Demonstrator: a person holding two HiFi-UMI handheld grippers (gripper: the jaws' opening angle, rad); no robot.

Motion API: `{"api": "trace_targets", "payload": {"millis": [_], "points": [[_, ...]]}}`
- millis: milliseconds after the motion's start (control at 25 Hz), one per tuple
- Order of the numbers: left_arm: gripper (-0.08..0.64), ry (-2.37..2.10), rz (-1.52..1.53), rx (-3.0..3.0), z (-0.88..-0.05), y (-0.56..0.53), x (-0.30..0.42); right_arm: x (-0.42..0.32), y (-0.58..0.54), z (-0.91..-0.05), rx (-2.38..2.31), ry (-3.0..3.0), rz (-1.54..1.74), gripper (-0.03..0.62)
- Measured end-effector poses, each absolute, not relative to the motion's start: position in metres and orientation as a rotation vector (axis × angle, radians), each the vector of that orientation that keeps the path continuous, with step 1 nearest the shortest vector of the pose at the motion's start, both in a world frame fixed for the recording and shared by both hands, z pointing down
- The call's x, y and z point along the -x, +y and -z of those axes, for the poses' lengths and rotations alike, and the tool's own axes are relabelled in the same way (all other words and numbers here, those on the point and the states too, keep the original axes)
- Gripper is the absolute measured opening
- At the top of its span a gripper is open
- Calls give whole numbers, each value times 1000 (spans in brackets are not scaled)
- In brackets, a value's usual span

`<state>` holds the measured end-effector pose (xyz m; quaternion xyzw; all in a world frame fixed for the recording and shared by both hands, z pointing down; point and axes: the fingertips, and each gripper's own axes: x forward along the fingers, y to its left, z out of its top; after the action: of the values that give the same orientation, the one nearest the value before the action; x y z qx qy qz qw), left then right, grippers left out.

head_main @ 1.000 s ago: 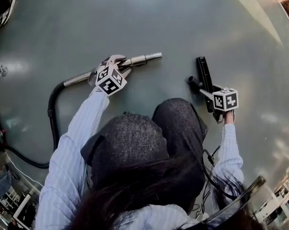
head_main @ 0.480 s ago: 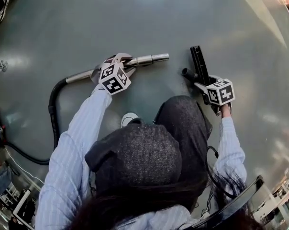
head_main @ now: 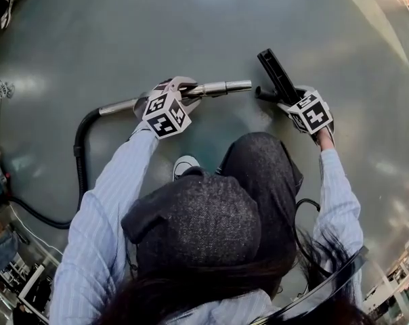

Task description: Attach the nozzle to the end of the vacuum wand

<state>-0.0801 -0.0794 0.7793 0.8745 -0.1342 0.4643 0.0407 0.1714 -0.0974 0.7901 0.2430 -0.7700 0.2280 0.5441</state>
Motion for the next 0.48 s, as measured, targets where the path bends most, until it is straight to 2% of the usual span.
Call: {"api": "trace_targets", "payload": {"millis": [480], "points": [[170,-370,-1459,-2669,-776,-71,86,-132,-115,-766,-535,-1868,-393,279]]}}
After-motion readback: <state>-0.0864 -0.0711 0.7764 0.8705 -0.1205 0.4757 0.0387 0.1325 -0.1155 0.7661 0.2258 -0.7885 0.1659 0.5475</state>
